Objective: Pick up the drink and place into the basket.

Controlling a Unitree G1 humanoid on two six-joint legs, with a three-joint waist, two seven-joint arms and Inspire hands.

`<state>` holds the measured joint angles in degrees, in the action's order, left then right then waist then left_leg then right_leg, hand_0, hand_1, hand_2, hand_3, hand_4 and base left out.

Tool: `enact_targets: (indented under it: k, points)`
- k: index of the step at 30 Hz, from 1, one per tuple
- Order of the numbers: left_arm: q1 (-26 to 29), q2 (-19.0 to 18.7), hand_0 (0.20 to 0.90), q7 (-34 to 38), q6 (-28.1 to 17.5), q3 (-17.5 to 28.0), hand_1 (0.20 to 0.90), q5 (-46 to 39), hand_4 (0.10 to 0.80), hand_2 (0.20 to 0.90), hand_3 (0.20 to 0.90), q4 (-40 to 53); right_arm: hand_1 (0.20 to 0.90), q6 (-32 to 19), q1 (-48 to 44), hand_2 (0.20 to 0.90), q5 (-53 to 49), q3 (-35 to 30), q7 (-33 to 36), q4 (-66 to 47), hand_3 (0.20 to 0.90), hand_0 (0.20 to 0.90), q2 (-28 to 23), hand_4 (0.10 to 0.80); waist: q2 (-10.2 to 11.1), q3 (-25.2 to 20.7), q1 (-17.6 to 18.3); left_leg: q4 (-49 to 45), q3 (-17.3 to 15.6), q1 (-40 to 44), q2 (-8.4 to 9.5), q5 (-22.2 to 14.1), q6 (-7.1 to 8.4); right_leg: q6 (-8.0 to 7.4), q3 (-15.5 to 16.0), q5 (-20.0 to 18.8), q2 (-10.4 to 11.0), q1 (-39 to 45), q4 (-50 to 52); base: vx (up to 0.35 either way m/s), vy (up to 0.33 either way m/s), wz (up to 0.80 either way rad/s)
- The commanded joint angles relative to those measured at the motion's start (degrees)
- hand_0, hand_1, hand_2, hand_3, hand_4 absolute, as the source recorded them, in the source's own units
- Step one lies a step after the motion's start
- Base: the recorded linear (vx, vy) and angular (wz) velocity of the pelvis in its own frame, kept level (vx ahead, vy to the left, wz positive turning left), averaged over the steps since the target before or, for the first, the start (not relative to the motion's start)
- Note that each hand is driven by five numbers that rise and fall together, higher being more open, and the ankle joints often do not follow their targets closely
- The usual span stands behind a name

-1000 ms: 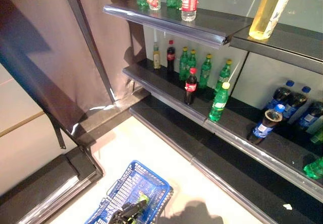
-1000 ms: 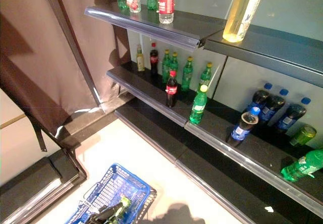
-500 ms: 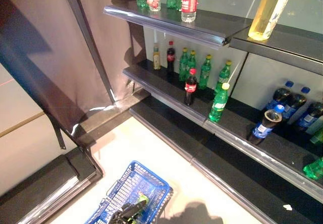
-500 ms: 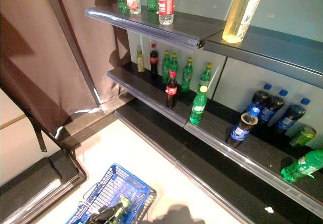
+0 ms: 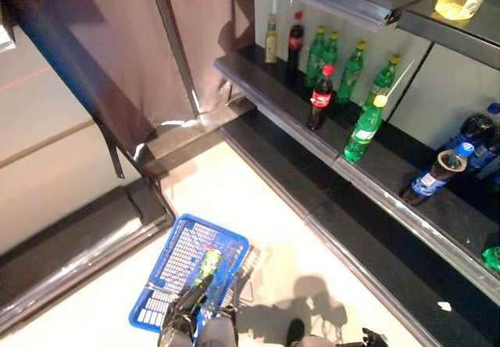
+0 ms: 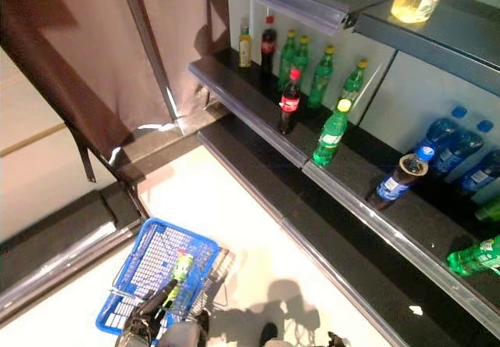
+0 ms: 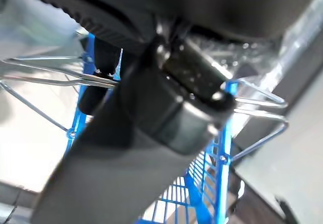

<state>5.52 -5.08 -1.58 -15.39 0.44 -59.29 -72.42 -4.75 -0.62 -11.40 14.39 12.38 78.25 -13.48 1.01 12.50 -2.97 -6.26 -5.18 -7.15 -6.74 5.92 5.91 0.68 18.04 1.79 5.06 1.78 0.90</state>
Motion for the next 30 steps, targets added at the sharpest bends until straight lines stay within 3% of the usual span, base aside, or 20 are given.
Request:
enact_targets:
  k: [1,4,5,6,7,9,10,12,13,15,17,20,22,23,24,27,29,30]
  points:
    - [-6.0,0.4,0.3,2.0,-1.8,-0.5,0.3,3.8,0.1,0.3,0.2,0.1,0.9,-0.4,0.6,0.9,-0.1,-0.1,1.1,-0.1,0.9,0.9,-0.6,0.8,0.7,-0.6,-3.2,-2.2,1.6,-2.1,2.28,-2.7,-1.28,-5.51,-8.4,1.6,2.9,4.3,3.7,0.313,0.351,0.38]
    - [-5.3,-0.7,0.3,2.4,-1.3,-0.4,0.3,5.5,0.1,0.3,0.2,0.4,0.9,-1.7,1.3,0.9,0.0,-0.9,1.7,-0.5,0.9,0.9,0.2,0.8,0.5,-1.2,-3.1,-5.9,0.5,-2.6,4.04,-5.3,-2.9,-6.53,-8.9,4.2,4.9,5.1,10.7,0.396,0.381,-0.11]
    - [-5.2,-1.7,0.3,2.3,-1.2,-0.5,0.3,6.2,0.1,0.3,0.2,1.2,0.9,-2.6,1.8,0.9,0.0,-1.0,2.6,-1.5,0.9,0.9,0.8,0.8,0.6,-1.6,-2.6,-5.3,-0.1,-1.2,5.44,-6.2,-4.76,-7.98,-9.9,2.6,6.1,3.4,17.8,0.276,0.255,-0.14]
    - [-5.1,-1.7,0.3,2.2,-1.3,-0.5,0.3,6.3,0.1,0.3,0.2,1.2,0.9,-2.8,1.8,0.9,0.0,-1.0,2.7,-1.6,0.9,0.9,0.8,0.8,0.5,-1.8,-2.5,-5.1,-0.1,-1.2,5.48,-6.1,-4.9,-8.08,-10.0,2.2,6.0,3.0,18.1,0.331,0.364,-0.1]
    - [-5.0,-3.0,0.3,1.5,-1.0,-1.0,0.3,5.9,0.1,0.3,0.2,2.2,0.9,-3.6,2.2,0.9,-0.6,-0.8,3.4,-3.4,0.9,0.9,0.9,0.8,-0.3,-1.8,-1.3,-3.6,-0.3,1.7,6.62,-7.2,-6.74,-8.58,-11.5,-1.7,6.5,-2.8,28.4,0.247,0.3,-0.18]
    - [-4.2,-4.6,0.3,0.9,-0.3,-2.2,0.3,5.2,0.1,0.3,0.2,4.1,0.9,-4.9,2.3,0.9,-3.1,-0.6,4.5,-5.6,0.9,0.9,0.4,0.8,-1.5,-1.6,0.2,-2.0,-1.8,4.2,6.58,-8.1,-7.69,-7.94,-11.7,-3.1,5.0,-7.5,33.4,0.285,0.274,-0.16]
    - [-3.7,-5.4,0.3,0.6,-0.5,-3.7,0.3,4.1,0.1,0.3,0.2,5.0,0.9,-5.1,1.8,0.9,-3.7,-0.6,5.1,-6.6,0.9,0.9,-0.1,0.8,-1.6,-1.4,1.3,-1.5,-2.4,4.8,6.73,-8.3,-7.54,-7.54,-11.5,-0.8,1.7,-8.2,30.0,0.202,0.096,-0.01]
    - [-3.0,-5.9,0.3,0.1,-0.8,-5.0,0.3,3.7,0.1,0.3,0.2,5.1,0.9,-5.8,1.7,0.9,-4.3,-0.7,5.1,-6.7,0.9,0.9,-0.3,0.8,-1.0,-1.1,2.3,-1.5,-2.5,4.9,7.7,-8.5,-7.25,-7.13,-11.1,-0.5,-1.5,-7.7,25.3,0.198,0.017,0.06]
    - [-2.6,-6.2,0.3,-0.2,-1.2,-5.4,0.3,4.3,0.1,0.3,0.2,5.4,0.9,-5.9,1.6,0.9,-4.1,-0.6,5.1,-7.2,0.9,0.9,-0.5,0.8,-0.2,-1.0,2.8,-1.1,-3.0,6.0,8.6,-8.7,-6.74,-7.35,-8.4,-1.9,-1.4,-8.1,20.2,0.234,-0.001,0.12]
    - [-2.1,-6.0,0.3,1.4,-0.8,-5.2,0.3,4.7,0.1,0.3,0.2,6.7,0.9,-5.2,0.8,0.9,-4.0,0.0,4.7,-8.1,0.9,0.9,-0.8,0.8,0.3,-0.4,2.7,-0.4,-5.9,8.1,8.69,-9.9,-6.19,-7.47,-2.3,-3.3,1.1,-9.0,14.0,0.245,-0.039,-0.02]
    - [-3.1,-5.8,0.3,2.1,-0.5,-4.7,0.3,5.7,0.1,0.3,0.2,6.3,0.9,-4.3,1.0,0.9,-4.7,0.4,3.9,-8.8,0.9,0.9,-0.7,0.8,0.8,-0.4,3.2,0.0,-7.0,10.4,9.24,-12.3,-5.71,-9.23,-1.3,-7.2,2.2,-10.3,7.4,0.358,-0.116,-0.32]
    - [-4.6,-5.6,0.3,1.5,0.0,-4.3,0.3,7.1,0.1,0.3,0.2,4.8,0.9,-4.6,1.8,0.9,-4.9,0.5,4.1,-9.3,0.9,0.9,-0.2,0.8,0.7,-1.0,3.4,-0.4,-8.3,12.1,8.83,-14.0,-5.7,-9.75,0.2,-9.2,3.6,-11.1,5.7,0.294,-0.135,-0.2]
    - [-5.9,-4.8,0.3,1.7,0.2,-3.8,0.3,7.9,0.1,0.3,0.2,3.6,0.9,-4.6,2.4,0.9,-3.3,-0.2,4.4,-9.2,0.9,0.9,0.2,0.8,0.4,-1.9,3.5,-2.2,-9.1,12.7,8.29,-15.7,-5.65,-9.03,1.3,-8.4,3.8,-9.8,4.9,0.271,-0.18,-0.28]
    - [-6.2,-4.4,0.3,2.1,0.3,-3.8,0.3,8.1,0.1,0.3,0.2,3.0,0.9,-4.1,2.4,0.9,-2.5,-0.3,4.7,-8.9,0.9,0.9,0.3,0.8,1.1,-2.3,3.7,-3.9,-9.1,11.9,8.78,-14.7,-5.67,-7.59,1.3,-8.8,3.6,-9.3,4.0,0.185,-0.187,-0.19]
    - [-6.5,-4.2,0.3,2.3,0.4,-3.8,0.3,8.5,0.1,0.3,0.2,2.8,0.9,-3.9,2.4,0.9,-2.9,-0.2,5.1,-8.7,0.9,0.9,0.3,0.8,1.1,-2.6,3.7,-5.1,-8.8,11.8,8.62,-14.4,-5.34,-7.12,1.2,-8.4,3.2,-8.8,3.9,0.24,-0.245,-0.18]
    - [-7.3,-3.3,0.3,2.2,0.1,-2.9,0.3,9.4,0.1,0.3,0.2,1.7,0.9,-2.8,2.3,0.9,-3.7,-0.5,5.3,-8.6,0.9,0.9,-0.2,0.8,1.4,-3.3,3.3,-11.6,-8.7,10.7,6.71,-11.4,-2.94,-5.14,2.6,-6.8,2.2,-6.1,2.6,0.206,-0.175,-0.28]
    - [-7.7,-2.3,0.3,0.7,-1.1,-2.0,0.3,8.5,0.1,0.3,0.2,1.1,0.9,-2.8,2.8,0.9,-2.6,-1.0,4.4,-8.6,0.9,0.9,-0.8,0.8,2.5,-3.5,2.8,-24.5,-6.5,6.6,6.03,-7.3,-0.89,-3.12,1.9,-5.9,1.2,-3.5,0.1,0.25,-0.234,-0.56]
    - [-7.7,-2.3,0.3,0.7,-1.1,-2.0,0.3,8.5,0.1,0.3,0.2,1.1,0.9,-2.8,2.8,0.9,-2.6,-1.0,4.4,-8.6,0.9,0.9,-0.8,0.8,2.4,-3.6,2.8,-24.6,-6.5,6.6,5.98,-7.3,-0.88,-3.11,1.9,-5.9,1.2,-3.5,0.1,0.19,-0.202,-0.65]
